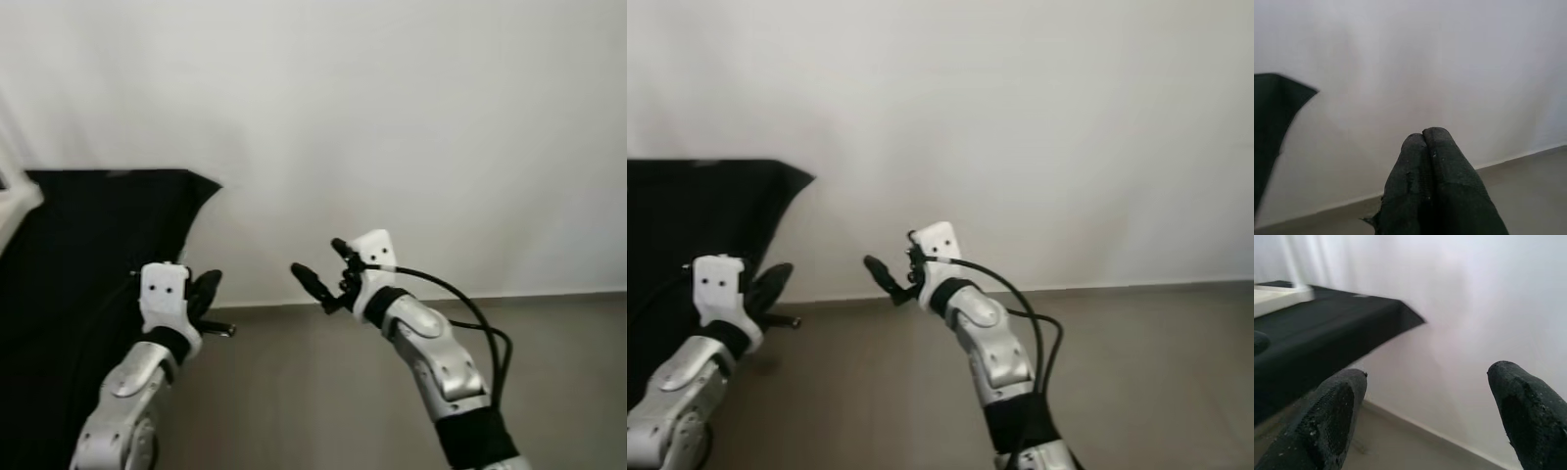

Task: Building children table

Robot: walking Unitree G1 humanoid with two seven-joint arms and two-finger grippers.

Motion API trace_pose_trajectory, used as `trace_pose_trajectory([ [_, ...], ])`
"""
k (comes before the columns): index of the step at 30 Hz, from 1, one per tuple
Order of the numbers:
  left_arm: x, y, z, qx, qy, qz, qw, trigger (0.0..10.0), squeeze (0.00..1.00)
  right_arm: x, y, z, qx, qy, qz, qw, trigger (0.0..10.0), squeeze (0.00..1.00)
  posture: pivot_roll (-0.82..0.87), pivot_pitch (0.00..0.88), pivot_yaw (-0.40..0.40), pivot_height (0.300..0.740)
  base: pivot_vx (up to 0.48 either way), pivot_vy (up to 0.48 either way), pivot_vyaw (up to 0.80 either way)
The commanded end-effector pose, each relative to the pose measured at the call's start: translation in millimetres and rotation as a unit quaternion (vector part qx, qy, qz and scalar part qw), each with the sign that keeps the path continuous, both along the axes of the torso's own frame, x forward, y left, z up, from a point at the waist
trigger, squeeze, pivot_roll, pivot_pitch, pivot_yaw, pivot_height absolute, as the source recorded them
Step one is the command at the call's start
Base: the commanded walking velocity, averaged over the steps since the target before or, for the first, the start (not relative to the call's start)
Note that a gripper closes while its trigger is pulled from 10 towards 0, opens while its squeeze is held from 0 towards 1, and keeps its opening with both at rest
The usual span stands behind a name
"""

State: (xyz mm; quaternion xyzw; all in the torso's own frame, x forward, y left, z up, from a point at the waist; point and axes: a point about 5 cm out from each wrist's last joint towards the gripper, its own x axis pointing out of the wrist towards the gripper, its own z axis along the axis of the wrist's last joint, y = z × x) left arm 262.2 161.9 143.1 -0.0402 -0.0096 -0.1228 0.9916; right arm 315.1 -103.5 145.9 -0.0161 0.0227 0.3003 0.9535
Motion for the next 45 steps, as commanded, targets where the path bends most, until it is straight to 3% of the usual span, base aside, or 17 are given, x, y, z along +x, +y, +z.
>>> trace_pose_trajectory([
  [1,-0.6,2.4,0,0.01,0.004,0.0,1.0,10.0,0.0,0.4,-0.3,3,0.004,-0.006,-0.001,1.0,10.0,0.0,-0.08,0.0,-0.019,0.74,0.319,0.0,0.0],
  [11,0.1,2.6,0,0.008,0.003,0.002,1.0,10.0,0.0,-0.3,1.5,4,-0.009,-0.012,0.012,1.0,10.0,0.0,-0.08,0.0,-0.02,0.74,0.318,0.0,0.0],
  [15,0.2,2.3,1,0.008,0.002,0.002,1.0,10.0,0.0,-2.5,2.2,5,0.009,-0.013,0.027,1.0,10.0,0.0,-0.08,0.0,-0.02,0.74,0.319,0.0,0.0],
  [34,0.3,2.0,2,0.009,0.0,0.003,1.0,10.0,0.0,-8.1,11.5,10,-0.024,-0.036,0.12,0.992,10.0,0.0,-0.08,0.0,-0.024,0.74,0.318,0.0,0.8],
  [45,0.3,2.2,2,0.009,0.001,0.003,1.0,10.0,0.0,-10.1,17.1,25,-0.051,-0.075,0.208,0.974,10.0,0.0,-0.07,0.0,-0.024,0.74,0.311,0.0,0.8],
])
